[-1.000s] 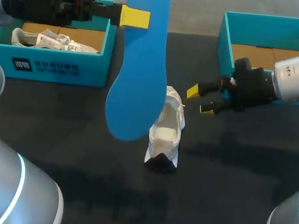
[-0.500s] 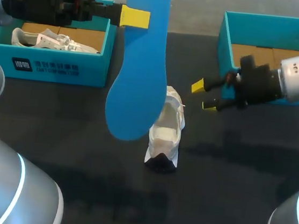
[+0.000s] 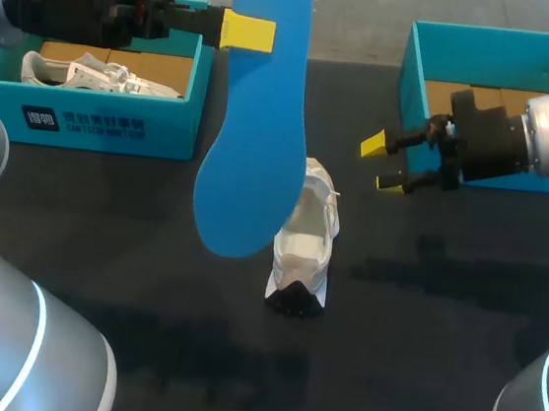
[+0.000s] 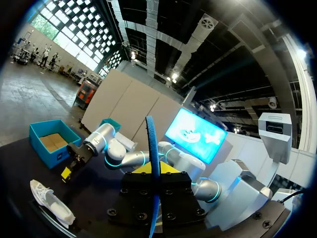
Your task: Take the shoe out of the shoebox, open the shoe tongue, remove and reinsert the insole, then place the shoe into the shoebox
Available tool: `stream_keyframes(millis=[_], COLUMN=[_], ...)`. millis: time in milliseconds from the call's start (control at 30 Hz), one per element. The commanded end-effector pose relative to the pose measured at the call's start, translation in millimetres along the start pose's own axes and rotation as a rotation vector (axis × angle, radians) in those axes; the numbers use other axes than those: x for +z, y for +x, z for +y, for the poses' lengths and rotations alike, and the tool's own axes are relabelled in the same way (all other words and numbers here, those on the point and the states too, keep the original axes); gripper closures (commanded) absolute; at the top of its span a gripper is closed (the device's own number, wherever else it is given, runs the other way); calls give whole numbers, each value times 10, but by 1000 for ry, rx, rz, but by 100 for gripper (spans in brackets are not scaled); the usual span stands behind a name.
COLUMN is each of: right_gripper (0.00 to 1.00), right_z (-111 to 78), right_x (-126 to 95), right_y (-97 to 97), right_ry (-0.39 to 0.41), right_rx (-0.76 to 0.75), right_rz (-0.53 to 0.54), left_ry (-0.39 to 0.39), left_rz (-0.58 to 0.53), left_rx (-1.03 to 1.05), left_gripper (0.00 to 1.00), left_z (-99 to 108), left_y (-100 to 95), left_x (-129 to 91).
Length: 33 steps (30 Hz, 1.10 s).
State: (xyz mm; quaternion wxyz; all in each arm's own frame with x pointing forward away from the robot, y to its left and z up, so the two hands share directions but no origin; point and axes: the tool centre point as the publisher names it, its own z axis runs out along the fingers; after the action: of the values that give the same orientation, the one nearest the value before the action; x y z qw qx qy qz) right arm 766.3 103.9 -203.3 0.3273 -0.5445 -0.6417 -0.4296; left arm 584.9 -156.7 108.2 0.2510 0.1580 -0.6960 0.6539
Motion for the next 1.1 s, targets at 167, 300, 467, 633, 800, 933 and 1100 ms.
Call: stream_keyframes(millis=[167,300,467,633,800,933,1100], right_gripper=[0,0,0,0,0,0,0], right_z=[-41,-96,-119,-106,-85,-85,-85], right_x=[-38,-94,-74,-76,-87,-87,-87], right_y=[40,121,139,158,160,160,160], right_ry=[-111,-160,-174,-179,-184,-184,-184], right_rx=[17,13,83,122,139,139,139], right_rz=[146,173,127,99,109,109,109], left_ry=[-4,-4,-4,-4,-4,-4,4], left_rz=[-1,-1,-1,-1,-1,-1,12], left_rx=[-1,-1,-1,-1,-1,-1,19], left_gripper=[100,100,100,100,100,100,100], left_z=[-5,-5,-5,-5,-5,-5,-34], left_y=[-7,-7,-7,-7,-7,-7,-35], left_x=[9,9,9,9,9,9,2])
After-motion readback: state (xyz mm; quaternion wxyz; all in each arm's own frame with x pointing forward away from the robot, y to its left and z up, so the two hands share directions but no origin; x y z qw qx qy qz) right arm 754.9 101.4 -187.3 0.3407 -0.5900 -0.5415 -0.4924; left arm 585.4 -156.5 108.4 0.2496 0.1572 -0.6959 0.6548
